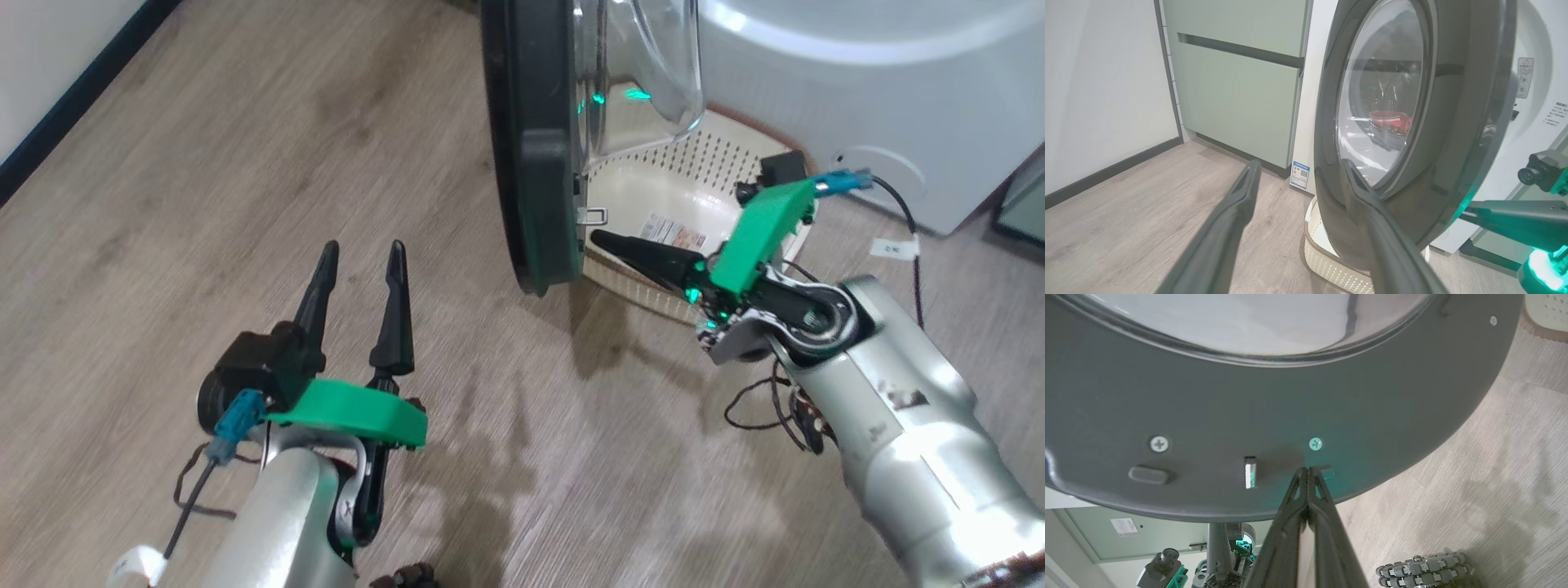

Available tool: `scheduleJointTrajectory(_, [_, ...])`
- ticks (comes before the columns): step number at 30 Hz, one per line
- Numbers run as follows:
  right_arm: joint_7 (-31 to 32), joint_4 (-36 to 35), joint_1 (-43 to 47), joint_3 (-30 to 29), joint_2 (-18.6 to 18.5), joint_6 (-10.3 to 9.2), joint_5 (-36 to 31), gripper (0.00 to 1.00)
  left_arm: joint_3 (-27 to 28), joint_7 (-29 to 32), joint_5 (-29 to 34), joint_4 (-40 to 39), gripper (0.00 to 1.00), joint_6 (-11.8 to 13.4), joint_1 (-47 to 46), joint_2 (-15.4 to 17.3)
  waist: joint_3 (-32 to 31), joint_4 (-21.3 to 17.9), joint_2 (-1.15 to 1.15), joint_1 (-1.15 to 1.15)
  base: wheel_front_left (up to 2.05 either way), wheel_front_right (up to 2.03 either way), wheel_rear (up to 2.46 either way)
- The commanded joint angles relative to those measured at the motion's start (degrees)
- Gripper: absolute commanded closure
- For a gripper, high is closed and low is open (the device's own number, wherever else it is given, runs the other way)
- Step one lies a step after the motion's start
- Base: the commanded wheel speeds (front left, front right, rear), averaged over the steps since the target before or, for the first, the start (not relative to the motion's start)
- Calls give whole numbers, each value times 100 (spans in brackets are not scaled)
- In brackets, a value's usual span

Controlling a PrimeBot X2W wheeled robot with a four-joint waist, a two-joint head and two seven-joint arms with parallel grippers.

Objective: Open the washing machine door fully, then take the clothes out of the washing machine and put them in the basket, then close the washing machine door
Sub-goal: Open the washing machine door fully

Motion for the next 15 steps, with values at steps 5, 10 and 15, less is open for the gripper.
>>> scheduleJointTrajectory(5, [-245,-482,642,-231,-113,2,179,100,428,-37,353,149,0,-288,83,104,-634,-141,0,0,0,0,0])
scheduleJointTrajectory(10, [-449,-700,1099,-473,-34,2,342,85,827,-37,635,322,0,-538,211,104,-1058,-461,0,0,0,0,0])
scheduleJointTrajectory(15, [-715,-972,1587,-691,36,2,289,0,1391,-37,938,512,0,-858,354,132,-1440,-966,0,0,0,0,0])
